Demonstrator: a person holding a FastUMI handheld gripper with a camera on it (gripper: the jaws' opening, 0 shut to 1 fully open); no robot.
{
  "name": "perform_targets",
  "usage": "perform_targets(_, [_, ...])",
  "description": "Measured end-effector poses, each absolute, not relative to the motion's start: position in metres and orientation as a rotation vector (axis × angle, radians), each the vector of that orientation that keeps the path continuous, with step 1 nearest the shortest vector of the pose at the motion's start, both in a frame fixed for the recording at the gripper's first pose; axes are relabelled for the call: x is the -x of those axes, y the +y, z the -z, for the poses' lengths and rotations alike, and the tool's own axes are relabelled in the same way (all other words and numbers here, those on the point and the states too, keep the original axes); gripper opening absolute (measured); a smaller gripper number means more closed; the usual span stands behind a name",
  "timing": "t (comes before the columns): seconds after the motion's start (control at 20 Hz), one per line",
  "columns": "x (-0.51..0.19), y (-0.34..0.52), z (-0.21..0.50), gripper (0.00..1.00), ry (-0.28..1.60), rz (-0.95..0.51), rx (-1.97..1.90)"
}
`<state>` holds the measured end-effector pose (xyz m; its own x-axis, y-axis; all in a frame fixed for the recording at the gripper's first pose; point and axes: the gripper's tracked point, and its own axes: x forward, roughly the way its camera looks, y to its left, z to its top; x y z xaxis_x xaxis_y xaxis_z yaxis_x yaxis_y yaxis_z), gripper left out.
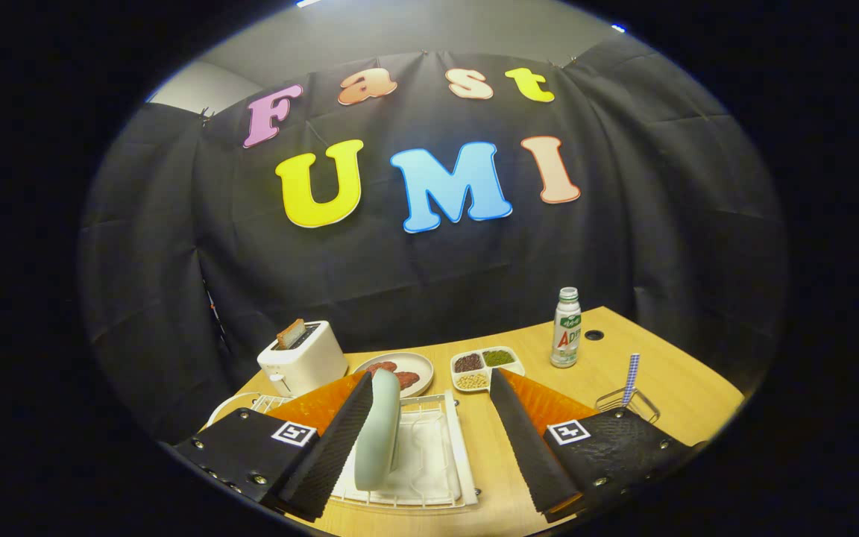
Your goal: Take the plate from the dish rack, then take the spoon from the basket and place it into the plate.
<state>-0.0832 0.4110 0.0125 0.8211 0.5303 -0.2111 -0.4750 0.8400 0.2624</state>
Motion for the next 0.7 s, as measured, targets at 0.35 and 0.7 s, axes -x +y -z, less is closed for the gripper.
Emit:
perform_targets(0.35, [0.070,0.481,0.046,0.89,0.483,-0.627,-0.210])
perform_targets(0.7, [0.062,0.511,0.094,0.68,0.659,-0.620,-0.222])
